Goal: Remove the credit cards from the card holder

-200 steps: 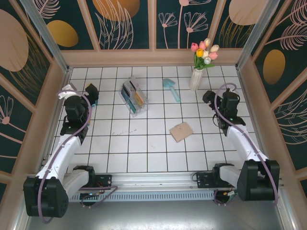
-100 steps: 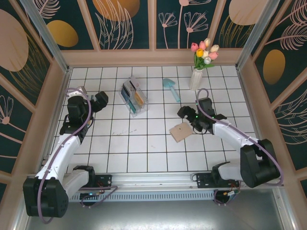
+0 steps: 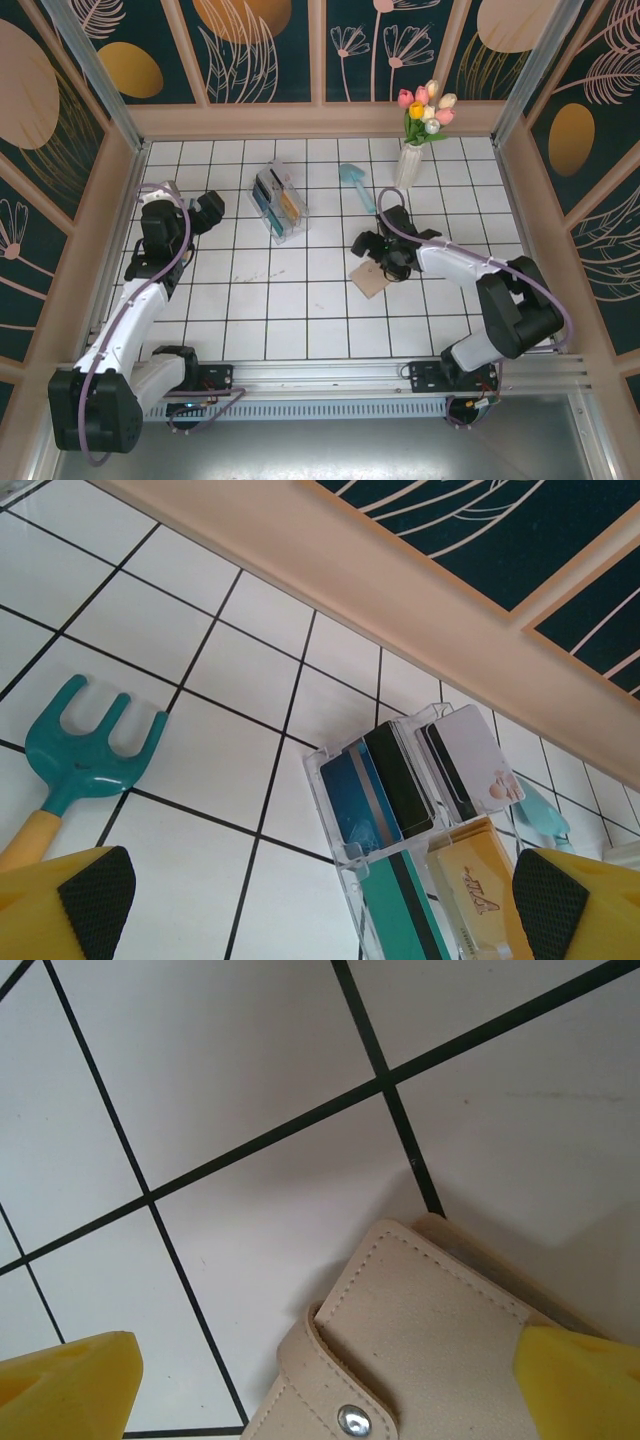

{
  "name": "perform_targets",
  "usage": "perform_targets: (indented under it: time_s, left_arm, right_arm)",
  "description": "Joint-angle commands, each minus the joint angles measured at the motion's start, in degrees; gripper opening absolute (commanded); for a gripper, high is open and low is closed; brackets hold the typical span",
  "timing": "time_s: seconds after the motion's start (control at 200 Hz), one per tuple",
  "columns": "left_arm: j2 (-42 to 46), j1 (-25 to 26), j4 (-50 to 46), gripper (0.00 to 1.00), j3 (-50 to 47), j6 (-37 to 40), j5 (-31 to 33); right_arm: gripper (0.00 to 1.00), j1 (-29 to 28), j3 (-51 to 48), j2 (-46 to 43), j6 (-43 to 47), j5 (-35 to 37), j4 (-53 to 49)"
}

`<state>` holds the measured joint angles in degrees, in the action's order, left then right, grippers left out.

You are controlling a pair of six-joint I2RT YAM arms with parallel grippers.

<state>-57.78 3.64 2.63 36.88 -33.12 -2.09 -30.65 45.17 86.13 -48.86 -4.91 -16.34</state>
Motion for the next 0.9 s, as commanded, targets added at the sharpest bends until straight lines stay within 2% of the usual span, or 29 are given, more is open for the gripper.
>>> perform_targets:
  time_s: [0.0, 0.12, 0.235, 0.35, 0.46, 0.5, 0.565, 0.611, 0.761, 0.896]
  left_arm:
    - [-0.79, -0.21, -0.44, 0.99, 0.54, 0.56, 0.05]
    - [-2.6, -0.25, -0.83, 0.99, 1.33, 0.07, -4.51]
    - [-4.05, -0.05, -2.07, 0.99, 2.16, -0.31, -6.44]
    - [-4.19, 0.05, -3.63, 0.99, 2.56, -0.26, -5.88]
    - [-3.76, 0.15, -5.19, 0.99, 2.9, -0.44, -4.7]
    - [-3.43, 0.05, -5.63, 0.99, 2.86, -0.67, -3.89]
    - [-2.92, 0.07, -6.51, 0.99, 2.62, -1.13, -2.01]
    - [-2.57, 0.05, -7.23, 0.99, 2.58, -1.44, -0.86]
    - [-1.65, 0.1, -8.76, 0.99, 2.58, -1.68, 0.86]
    - [-1.87, 0.1, -9.39, 0.99, 2.69, -1.81, -1.03]
  right_arm:
    - [0.97, -6.11, -0.3, 4.93, -5.81, -3.57, 0.94]
    - [0.97, -12.43, 3.44, 11.07, -9.96, -6.98, 7.11]
    - [0.95, -16.19, 11.13, 18.26, -10.41, -7.38, 7.44]
    - [0.94, -15.71, 17.07, 20.0, -8.08, -4.67, 5.1]
    - [0.92, -15.79, 24.3, 20.66, -1.56, -3.3, 0.87]
    - [0.86, -15.99, 26.89, 21.94, 0.76, -4.63, -0.75]
    - [0.71, -16.48, 30.02, 24.52, 3.12, -7.11, -2.92]
    - [0.66, -16.87, 30.79, 25.68, 3.67, -7.97, -3.74]
    - [0.66, -17.18, 29.12, 26.22, 3.99, -7.57, -2.59]
    - [0.66, -16.06, 28.97, 27.59, 4.65, -6.98, -3.54]
